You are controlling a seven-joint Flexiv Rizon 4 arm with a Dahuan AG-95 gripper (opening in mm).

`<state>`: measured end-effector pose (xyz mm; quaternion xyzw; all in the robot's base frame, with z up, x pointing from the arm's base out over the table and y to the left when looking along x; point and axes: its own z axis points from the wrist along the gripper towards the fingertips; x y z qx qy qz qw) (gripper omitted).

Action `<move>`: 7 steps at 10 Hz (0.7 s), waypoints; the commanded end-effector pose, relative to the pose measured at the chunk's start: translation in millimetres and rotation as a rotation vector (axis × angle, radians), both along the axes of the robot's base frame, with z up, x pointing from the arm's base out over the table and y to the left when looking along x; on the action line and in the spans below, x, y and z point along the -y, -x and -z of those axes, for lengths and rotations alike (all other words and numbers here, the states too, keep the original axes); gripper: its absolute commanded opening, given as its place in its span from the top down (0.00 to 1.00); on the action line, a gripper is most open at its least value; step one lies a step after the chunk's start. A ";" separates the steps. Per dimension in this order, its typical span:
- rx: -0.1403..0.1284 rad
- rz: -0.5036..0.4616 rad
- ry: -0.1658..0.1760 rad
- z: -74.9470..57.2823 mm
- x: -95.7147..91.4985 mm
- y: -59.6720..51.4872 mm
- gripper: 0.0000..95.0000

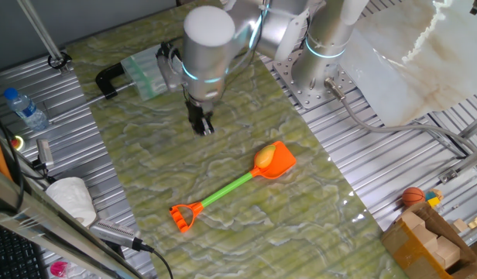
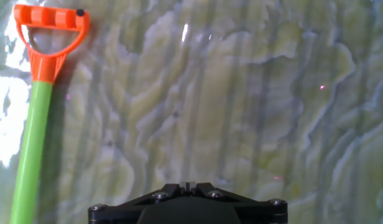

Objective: Use a shovel to scoop up an object

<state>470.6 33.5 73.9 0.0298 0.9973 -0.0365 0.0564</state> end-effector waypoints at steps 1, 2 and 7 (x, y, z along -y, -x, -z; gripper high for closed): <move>-0.010 -0.152 -0.002 -8.1 38.9 3.3 1.00; -0.018 -0.176 -0.017 -10.1 49.8 4.7 1.00; -0.041 -0.247 -0.067 -36.2 77.8 3.7 1.00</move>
